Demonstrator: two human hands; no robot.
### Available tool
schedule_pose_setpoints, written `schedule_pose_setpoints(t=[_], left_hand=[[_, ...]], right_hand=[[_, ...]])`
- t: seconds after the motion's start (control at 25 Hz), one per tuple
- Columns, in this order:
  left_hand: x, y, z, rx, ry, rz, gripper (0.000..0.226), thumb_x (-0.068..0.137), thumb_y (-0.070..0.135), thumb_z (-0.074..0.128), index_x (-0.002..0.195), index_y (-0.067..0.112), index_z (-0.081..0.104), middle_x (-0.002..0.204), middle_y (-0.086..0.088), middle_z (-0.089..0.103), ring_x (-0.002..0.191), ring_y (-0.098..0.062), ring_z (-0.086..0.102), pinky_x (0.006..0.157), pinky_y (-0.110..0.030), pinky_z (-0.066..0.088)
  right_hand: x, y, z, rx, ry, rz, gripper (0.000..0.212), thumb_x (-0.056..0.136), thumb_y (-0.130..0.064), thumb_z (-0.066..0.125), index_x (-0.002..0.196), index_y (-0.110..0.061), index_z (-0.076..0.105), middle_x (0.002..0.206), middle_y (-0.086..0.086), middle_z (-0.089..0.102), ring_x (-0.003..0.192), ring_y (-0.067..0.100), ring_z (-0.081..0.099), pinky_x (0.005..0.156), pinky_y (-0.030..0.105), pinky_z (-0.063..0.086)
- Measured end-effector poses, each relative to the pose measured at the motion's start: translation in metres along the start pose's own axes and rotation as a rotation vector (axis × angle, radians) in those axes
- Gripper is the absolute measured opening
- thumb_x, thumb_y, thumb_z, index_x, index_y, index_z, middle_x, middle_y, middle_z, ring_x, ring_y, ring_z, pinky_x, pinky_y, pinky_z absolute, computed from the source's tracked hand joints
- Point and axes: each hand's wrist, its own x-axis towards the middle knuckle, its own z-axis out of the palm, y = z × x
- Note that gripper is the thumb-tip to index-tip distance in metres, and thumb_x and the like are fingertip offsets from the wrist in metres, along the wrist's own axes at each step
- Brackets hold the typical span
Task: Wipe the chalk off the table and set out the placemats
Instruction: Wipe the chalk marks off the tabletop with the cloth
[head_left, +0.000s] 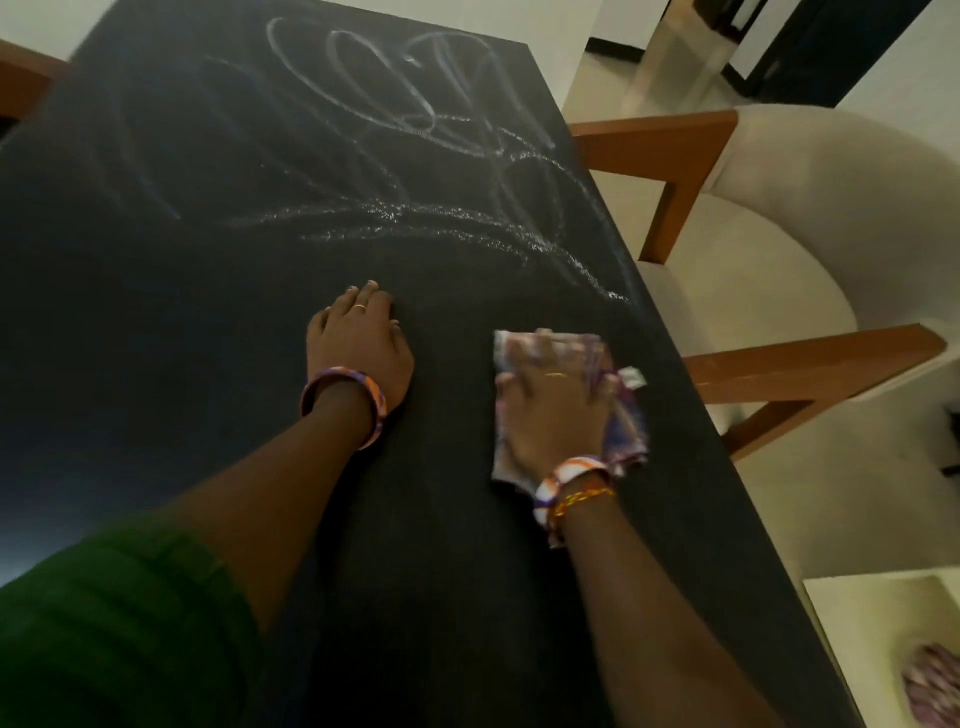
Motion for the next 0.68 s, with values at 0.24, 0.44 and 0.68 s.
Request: schedule_pose_setpoints(t=[0.24,0.44,0.68], left_hand=[[0.0,-0.003,-0.001,0.01,-0.017,0.009,0.04,0.096,0.025,0.039,0.135,0.014,0.043,0.148,-0.006,0.036,0.139,-0.023,0.028,0.113,-0.044,0.019],[-0.001,0.001,0.0,0.029,-0.013,0.011,0.04,0.097,0.025,0.038,0.134,0.012,0.043,0.148,-0.008,0.035,0.138,-0.024,0.028,0.112,-0.044,0.02],[-0.002,0.005,0.002,0.058,-0.002,-0.018,0.038,0.097,0.023,0.036,0.132,0.011,0.045,0.147,-0.009,0.036,0.137,-0.025,0.03,0.111,-0.043,0.023]], right_hand=[[0.016,0.021,-0.001,-0.055,-0.043,-0.102,0.048,0.101,-0.041,0.03,0.147,-0.044,0.018,0.159,-0.012,0.008,0.147,0.018,0.003,0.113,0.061,-0.002],[-0.009,0.117,-0.027,0.045,0.016,0.314,0.047,0.102,-0.04,0.028,0.148,-0.039,0.021,0.16,-0.006,0.008,0.147,0.021,-0.001,0.114,0.06,-0.002],[-0.002,0.017,0.0,-0.005,0.014,0.088,0.047,0.1,-0.039,0.031,0.147,-0.039,0.025,0.159,-0.008,0.01,0.146,0.021,0.001,0.114,0.06,-0.005]])
